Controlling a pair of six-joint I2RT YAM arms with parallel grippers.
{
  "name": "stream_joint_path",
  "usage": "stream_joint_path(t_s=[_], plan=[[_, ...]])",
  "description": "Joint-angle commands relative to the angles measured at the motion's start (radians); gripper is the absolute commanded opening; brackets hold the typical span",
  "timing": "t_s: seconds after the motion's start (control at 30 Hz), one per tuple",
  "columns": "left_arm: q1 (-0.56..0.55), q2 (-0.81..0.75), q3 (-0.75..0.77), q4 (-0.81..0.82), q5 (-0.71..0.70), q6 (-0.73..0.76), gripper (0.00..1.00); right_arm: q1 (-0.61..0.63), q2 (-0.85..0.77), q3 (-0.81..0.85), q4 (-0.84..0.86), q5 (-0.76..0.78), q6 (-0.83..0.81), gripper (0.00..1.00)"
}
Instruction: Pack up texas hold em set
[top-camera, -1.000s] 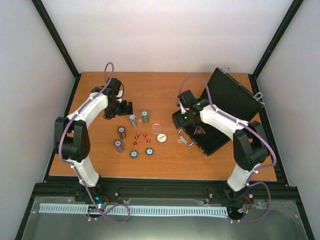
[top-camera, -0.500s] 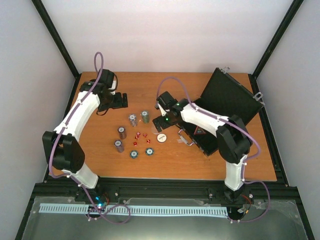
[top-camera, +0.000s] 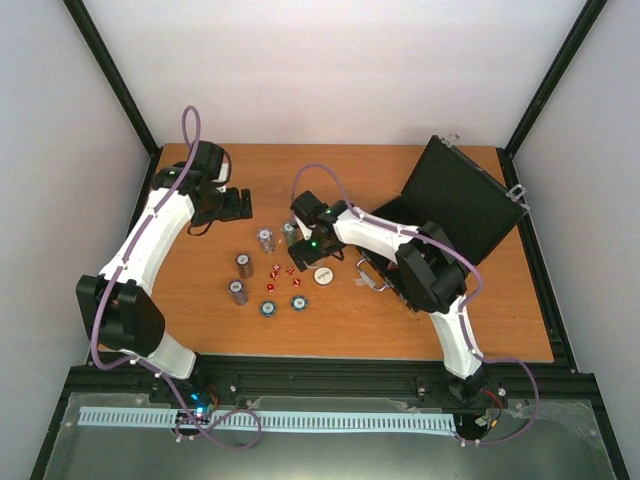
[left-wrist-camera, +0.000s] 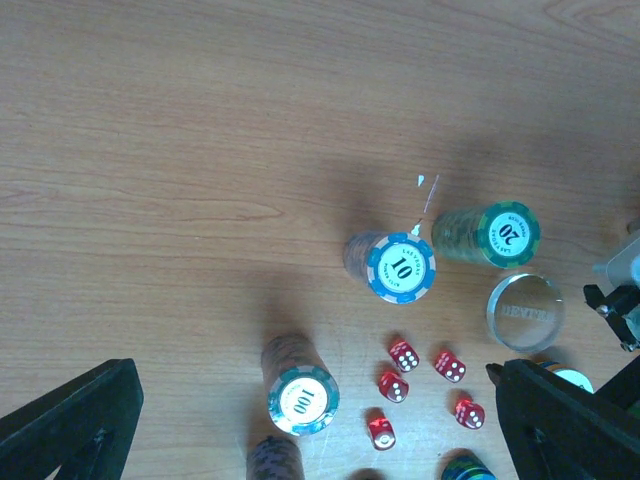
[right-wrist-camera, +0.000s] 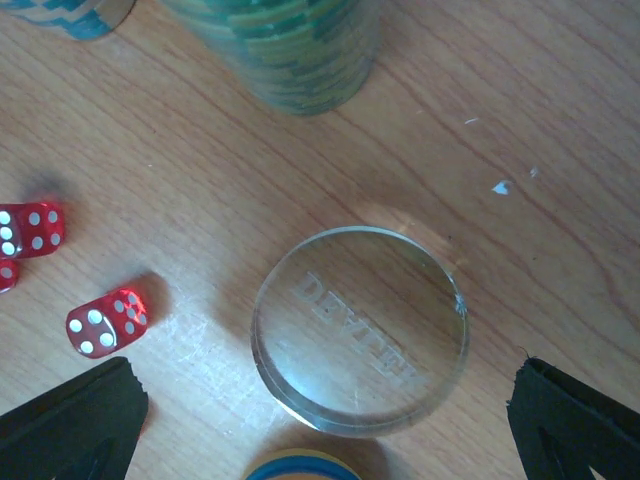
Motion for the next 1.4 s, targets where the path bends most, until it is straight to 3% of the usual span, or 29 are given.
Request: stream_joint_path(t_s=[0.0,0.43,0.63,0.8,1.37], plan=[[-0.004,-0.027,-0.012,-0.015,0.000,0.002,1.00,0.007,0.041,0.036,-0.017,0.021,0.006,1.00],[-0.004,-0.029,-0.049,0.003,0.005,0.017,1.00,0.006,0.125,0.093,-0.035,0.088,0.000,0.98],[-0.004,-0.022,-0.057,0.008,0.004,0.017,1.00,0.006,0.132,0.101,-0.055,0.068,-0.007,0.67],[-0.004,-0.023,-0.074,0.019,0.007,0.014,1.00,0.006,0.104,0.076,-0.052,0.071,-0.007,0.49],[-0.004,-0.020,-0.088,0.040,0.014,0.007,1.00,-0.013,-0.029,0.194,-0.094,0.179,-0.023,0.47]])
